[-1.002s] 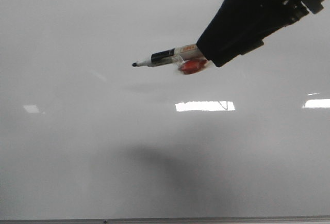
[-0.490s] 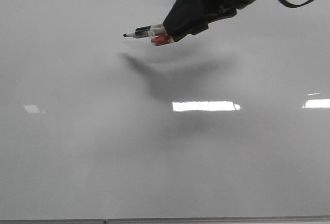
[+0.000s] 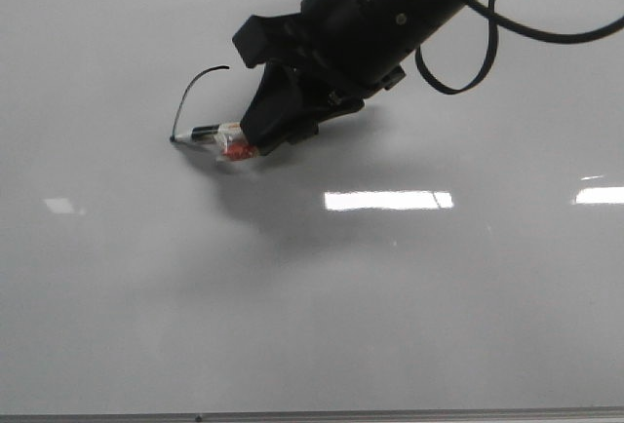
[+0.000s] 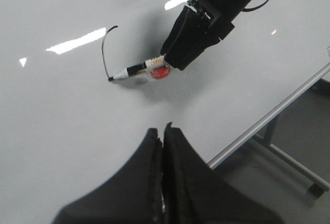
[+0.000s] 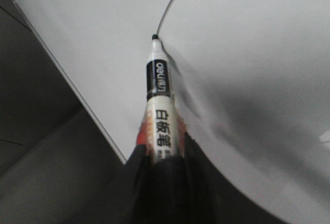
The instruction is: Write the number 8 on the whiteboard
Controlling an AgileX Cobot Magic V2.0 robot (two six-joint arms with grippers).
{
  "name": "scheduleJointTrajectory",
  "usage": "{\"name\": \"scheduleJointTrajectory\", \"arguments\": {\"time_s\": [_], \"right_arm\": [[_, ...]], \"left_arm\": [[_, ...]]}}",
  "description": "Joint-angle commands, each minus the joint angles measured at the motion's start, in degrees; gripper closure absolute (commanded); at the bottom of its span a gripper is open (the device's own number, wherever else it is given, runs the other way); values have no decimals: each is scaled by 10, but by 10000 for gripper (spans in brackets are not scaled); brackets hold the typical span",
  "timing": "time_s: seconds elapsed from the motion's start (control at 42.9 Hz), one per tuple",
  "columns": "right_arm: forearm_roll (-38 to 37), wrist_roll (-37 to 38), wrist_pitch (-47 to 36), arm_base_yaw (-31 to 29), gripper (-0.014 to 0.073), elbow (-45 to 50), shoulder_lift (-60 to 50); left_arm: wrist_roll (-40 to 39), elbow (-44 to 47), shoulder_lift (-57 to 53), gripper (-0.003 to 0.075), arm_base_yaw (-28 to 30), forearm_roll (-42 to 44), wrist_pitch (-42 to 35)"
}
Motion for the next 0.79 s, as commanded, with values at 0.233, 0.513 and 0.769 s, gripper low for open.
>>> {"name": "scheduleJointTrajectory", "arguments": {"time_s": [0.233,0.513,0.769], "right_arm": [[-3,-1,-51,-61,652,112,-91],[15,-5,-88,5,652,124,-42],[49,-5,-100,59,652,32,9]], "left_arm": [[-6,-15,3,741,2,-19,-38],[-6,-15,3,741,2,-19,-38],[-6,-15,3,741,2,-19,-37]]}}
